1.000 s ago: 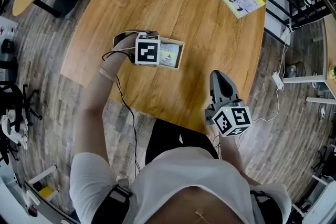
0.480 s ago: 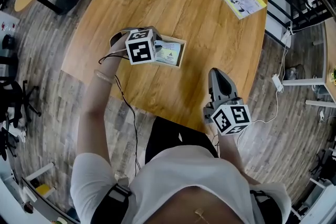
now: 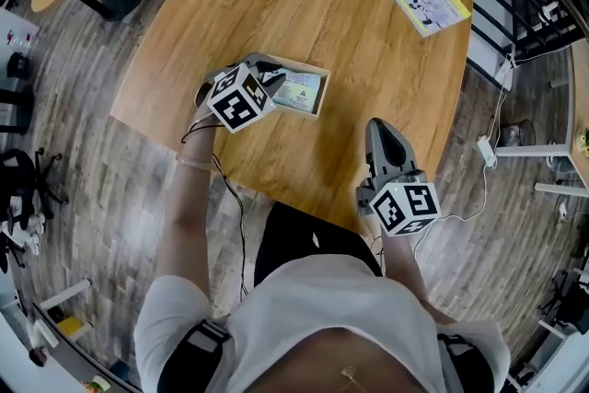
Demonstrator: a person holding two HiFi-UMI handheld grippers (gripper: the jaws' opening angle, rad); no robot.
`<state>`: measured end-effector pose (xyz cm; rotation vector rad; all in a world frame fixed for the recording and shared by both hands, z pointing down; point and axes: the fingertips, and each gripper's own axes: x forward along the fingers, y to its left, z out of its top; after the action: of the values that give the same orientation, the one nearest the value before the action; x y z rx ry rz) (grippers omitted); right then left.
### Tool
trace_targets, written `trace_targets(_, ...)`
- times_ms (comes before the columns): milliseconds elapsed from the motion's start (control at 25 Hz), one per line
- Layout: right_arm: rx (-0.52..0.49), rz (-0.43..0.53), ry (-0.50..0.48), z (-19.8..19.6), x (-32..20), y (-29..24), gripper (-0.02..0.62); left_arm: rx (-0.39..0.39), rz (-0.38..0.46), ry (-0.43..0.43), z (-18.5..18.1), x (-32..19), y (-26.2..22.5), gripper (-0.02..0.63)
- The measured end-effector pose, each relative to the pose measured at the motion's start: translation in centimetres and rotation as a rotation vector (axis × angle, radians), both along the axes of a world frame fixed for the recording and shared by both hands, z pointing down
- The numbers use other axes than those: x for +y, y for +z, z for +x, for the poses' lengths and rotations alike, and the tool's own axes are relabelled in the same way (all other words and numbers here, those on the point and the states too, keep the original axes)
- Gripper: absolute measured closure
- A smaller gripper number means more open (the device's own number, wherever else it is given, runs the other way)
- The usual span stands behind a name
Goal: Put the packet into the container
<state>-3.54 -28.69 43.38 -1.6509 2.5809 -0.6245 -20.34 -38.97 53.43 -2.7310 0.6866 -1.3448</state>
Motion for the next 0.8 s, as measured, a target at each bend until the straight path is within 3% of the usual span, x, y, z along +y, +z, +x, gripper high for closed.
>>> trace_targets(480,0.014,0.033,-0.047,-1.3,-0.8,-0.6,0.583,0.259,0.26,-0.316,-1.0,-0.8,-4.4,0.575)
trace_targets(800,0.006,0.088,-0.069,-3.0,-2.6,-1.4,0.583,0.371,0.285,-0.435,-0.9,0.2,-4.6,0.597)
